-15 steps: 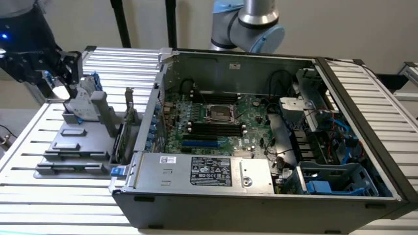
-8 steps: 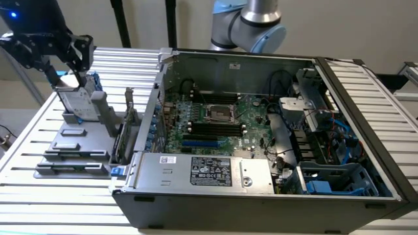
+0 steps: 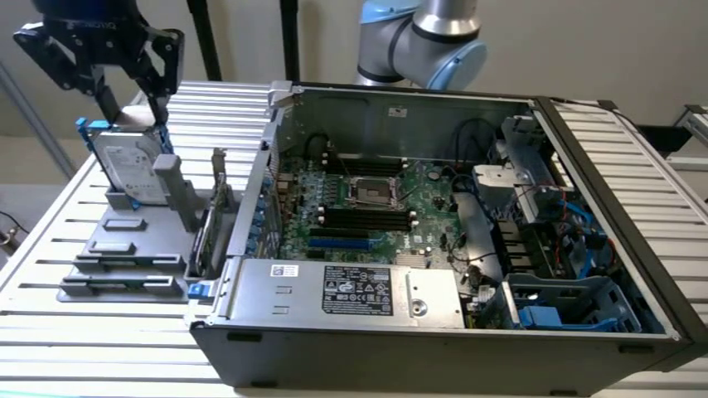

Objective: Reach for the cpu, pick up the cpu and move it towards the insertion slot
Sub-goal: 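Pick up the cpu and move it towards the insertion slot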

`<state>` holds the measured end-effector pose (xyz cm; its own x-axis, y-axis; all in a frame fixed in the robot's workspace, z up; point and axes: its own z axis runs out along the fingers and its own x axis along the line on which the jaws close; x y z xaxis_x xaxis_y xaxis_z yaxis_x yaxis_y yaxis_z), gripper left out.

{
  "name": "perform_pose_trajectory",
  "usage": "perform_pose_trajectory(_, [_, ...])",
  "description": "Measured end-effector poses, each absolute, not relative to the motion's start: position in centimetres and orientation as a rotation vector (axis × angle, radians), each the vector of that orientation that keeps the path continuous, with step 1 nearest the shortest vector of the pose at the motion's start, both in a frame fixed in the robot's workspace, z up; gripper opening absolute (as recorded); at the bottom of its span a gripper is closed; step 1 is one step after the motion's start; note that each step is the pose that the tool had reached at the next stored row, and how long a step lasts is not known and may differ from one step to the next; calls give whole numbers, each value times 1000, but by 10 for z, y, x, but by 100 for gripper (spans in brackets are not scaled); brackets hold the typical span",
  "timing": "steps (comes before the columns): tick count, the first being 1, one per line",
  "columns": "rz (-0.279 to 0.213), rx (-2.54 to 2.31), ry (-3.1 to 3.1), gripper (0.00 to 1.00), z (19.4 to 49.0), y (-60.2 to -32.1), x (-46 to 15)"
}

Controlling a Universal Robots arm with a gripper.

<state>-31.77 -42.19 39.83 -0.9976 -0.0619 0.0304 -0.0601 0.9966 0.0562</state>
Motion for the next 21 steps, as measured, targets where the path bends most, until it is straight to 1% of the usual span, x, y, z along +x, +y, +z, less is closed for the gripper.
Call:
perform_pose_trajectory(11, [-86,95,-3103,55,416,-422,-268])
perform_pose_trajectory(21, [-86,95,-3103,55,419,-421,-222])
